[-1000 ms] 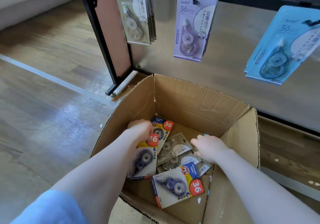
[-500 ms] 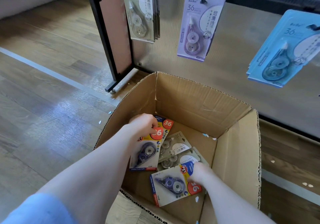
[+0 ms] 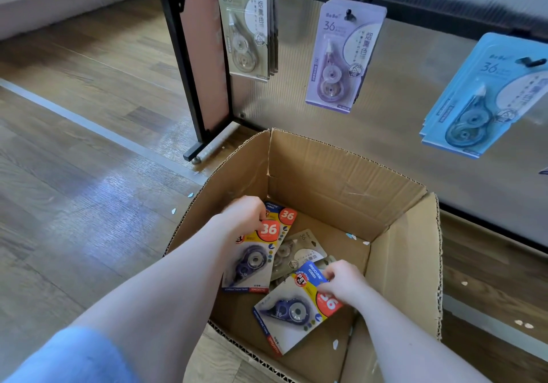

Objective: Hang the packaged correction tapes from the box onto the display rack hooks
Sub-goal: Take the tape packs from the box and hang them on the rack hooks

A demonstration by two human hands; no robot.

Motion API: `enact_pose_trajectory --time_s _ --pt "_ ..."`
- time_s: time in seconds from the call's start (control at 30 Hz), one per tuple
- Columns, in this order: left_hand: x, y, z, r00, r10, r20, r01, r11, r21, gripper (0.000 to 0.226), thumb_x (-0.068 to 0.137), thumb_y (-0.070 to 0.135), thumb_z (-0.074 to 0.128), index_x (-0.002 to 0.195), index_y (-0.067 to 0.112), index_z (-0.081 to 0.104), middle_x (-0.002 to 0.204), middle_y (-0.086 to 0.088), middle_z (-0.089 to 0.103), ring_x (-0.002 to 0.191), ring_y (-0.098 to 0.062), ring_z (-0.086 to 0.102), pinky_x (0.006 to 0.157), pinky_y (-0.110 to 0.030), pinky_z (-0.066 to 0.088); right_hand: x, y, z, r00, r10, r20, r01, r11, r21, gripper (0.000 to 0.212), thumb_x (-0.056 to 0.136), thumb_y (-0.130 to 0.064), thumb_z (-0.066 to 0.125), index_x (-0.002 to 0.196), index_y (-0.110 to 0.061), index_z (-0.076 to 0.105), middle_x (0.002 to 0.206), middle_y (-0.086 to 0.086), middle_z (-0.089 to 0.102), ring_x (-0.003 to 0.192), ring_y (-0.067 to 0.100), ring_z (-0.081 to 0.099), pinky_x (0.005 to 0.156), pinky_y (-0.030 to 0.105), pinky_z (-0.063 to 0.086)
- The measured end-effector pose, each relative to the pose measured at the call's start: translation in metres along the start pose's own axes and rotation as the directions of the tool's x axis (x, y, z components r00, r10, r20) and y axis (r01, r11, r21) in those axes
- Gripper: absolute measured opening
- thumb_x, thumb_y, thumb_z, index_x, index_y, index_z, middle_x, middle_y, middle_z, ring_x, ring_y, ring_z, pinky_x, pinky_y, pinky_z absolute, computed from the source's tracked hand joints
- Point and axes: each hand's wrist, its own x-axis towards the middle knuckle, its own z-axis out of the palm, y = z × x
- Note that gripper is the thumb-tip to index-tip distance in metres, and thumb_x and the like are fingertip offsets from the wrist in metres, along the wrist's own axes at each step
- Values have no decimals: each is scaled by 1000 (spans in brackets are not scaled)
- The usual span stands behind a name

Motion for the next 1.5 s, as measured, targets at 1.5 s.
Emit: enact_pose_trajectory --time_s 1.5 --pt "-70 209 -181 663 448 -600 -244 887 392 27 92 42 51 102 21 64 84 7 57 68 -11 48 49 -18 29 -181 47 -270 464 -147 -874 525 840 138 13 89 -28 61 80 -20 63 76 -6 63 77 15 62 67 32 50"
